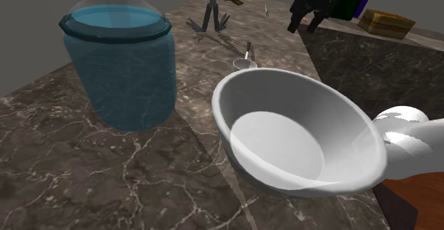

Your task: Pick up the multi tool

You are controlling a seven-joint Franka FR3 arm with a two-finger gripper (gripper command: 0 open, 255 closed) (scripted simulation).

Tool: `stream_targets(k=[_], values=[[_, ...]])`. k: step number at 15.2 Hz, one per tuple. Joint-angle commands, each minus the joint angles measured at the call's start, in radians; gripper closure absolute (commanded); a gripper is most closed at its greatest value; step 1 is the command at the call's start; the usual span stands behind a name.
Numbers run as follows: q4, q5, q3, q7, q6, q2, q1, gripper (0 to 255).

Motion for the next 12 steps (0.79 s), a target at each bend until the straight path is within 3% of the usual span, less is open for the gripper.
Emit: stream_targets(k=[1,12], values=[[0.000,0.000,0.000,0.000,0.000,0.000,0.000,0],[0.417,-0.045,-0.119,-0.530,0.016,0.468,0.136,0]])
